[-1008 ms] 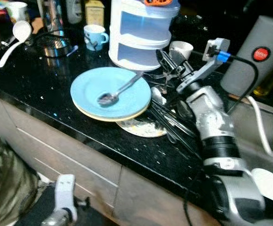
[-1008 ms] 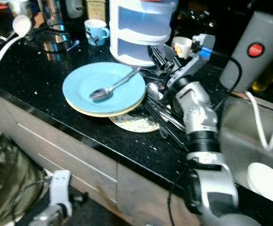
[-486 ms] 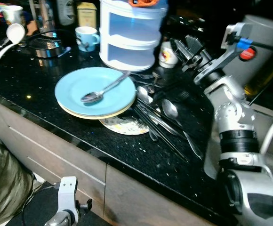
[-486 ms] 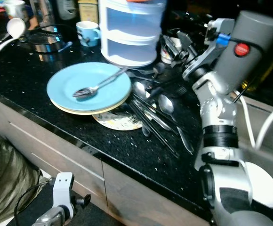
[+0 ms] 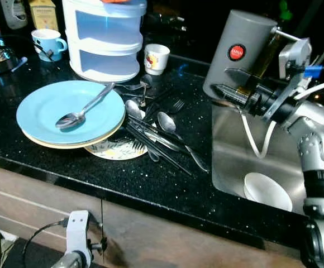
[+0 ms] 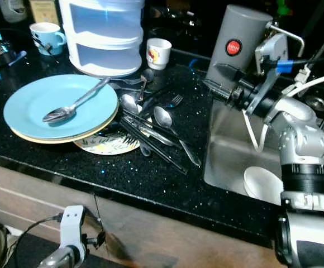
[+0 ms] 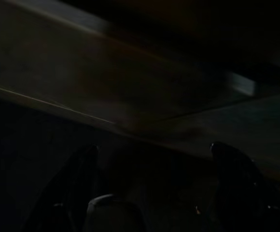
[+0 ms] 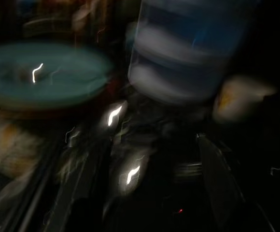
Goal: Kitchen organization
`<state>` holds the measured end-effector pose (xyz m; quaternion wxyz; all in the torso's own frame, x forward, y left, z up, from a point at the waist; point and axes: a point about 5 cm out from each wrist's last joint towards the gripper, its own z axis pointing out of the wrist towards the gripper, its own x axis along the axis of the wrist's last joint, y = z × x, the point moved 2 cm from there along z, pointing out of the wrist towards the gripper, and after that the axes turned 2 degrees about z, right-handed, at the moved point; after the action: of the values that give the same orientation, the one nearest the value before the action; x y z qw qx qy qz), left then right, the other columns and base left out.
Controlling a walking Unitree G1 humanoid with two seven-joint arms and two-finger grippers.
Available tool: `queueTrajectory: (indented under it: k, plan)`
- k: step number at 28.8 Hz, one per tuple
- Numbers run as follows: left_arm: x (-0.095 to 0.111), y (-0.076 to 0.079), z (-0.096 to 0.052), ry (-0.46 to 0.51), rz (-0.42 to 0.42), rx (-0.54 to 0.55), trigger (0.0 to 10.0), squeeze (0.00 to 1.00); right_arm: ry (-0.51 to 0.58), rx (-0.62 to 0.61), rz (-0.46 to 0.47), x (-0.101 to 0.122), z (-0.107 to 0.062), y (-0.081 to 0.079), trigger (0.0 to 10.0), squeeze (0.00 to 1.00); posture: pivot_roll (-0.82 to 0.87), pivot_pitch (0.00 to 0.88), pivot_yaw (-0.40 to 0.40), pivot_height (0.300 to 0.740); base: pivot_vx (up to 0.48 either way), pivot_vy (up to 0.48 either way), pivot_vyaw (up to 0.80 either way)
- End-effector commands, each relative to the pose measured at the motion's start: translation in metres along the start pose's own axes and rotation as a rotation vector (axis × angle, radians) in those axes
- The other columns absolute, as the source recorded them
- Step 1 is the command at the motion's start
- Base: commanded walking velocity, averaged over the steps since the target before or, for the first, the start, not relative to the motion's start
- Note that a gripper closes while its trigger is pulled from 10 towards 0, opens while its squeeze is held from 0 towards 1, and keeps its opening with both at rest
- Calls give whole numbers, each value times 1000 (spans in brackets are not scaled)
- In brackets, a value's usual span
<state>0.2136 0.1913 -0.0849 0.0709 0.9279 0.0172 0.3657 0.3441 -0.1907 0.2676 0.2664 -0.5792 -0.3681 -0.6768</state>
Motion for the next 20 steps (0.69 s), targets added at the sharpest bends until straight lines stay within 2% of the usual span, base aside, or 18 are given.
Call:
queueTrajectory:
  k: [1, 2, 5, 6, 7, 9, 15, 18, 20]
  plan:
    - [-8, 5, 0, -25, 6, -14, 10000, 0, -117, 119, 21, -19, 8, -26, 10000, 0, 108, 15, -121, 740, 0, 0, 0]
    - [-8, 5, 0, -25, 6, -14, 10000, 0, -117, 119, 21, -19, 8, -26, 10000, 0, 108, 15, -121, 740, 0, 0, 0]
    - [-9, 5, -1, -31, 10, -15, 10000, 0, -226, 265, 82, -41, 18, -64, 10000, 0, 108, 15, -119, 740, 0, 0, 0]
    - [-9, 5, -1, -31, 10, -15, 10000, 0, -226, 265, 82, -41, 18, -64, 10000, 0, 108, 15, -119, 740, 0, 0, 0]
    - [-9, 5, -1, -34, 13, -15, 10000, 0, -254, 318, 95, -45, 16, -73, 10000, 0, 111, 16, -118, 740, 0, 0, 0]
    - [-10, 5, -1, -37, 18, -16, 10000, 0, -284, 342, 103, -49, 14, -78, 10000, 0, 111, 18, -115, 740, 0, 0, 0]
    - [-11, 6, -1, -42, 25, -19, 10000, 0, -305, 301, 114, -50, 12, -73, 10000, 0, 109, 17, -117, 740, 0, 0, 0]
    - [-12, 6, -1, -46, 27, -20, 10000, 0, -279, 231, 142, -47, 15, -68, 10000, 0, 100, 14, -115, 740, 0, 0, 0]
    - [-13, 7, -1, -52, 31, -22, 10000, 0, -249, 130, 184, -46, 22, -61, 10000, 0, 93, 11, -110, 740, 0, 0, 0]
